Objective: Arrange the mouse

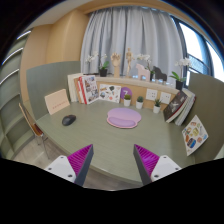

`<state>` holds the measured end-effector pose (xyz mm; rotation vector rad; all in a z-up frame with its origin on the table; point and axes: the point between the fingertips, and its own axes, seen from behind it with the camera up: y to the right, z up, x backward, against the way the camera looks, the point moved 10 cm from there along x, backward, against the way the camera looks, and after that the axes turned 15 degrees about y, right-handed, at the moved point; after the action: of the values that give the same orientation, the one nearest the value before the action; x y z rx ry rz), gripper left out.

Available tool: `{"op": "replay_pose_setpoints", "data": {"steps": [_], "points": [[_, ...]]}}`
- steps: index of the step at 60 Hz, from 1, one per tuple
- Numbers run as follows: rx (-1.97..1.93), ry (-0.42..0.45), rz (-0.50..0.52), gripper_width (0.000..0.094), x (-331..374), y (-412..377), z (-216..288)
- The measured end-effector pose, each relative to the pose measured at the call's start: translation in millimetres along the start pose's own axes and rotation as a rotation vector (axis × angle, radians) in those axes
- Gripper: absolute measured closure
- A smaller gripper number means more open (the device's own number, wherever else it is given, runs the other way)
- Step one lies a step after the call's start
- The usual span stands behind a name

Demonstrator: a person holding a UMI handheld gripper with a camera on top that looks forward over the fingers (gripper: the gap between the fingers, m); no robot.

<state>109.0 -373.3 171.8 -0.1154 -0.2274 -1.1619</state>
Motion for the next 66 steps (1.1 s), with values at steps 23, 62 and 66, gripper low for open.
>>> {"op": "replay_pose_setpoints", "data": {"steps": [23, 62, 66], "points": [[-0.022, -0.112, 0.037, 0.0126, -72, -141, -53], [-0.121, -0.221, -0.126, 0.0133, -316, -294, -35], [-0.108, -0.238, -0.147, 0.0162, -330, -294, -35]]}}
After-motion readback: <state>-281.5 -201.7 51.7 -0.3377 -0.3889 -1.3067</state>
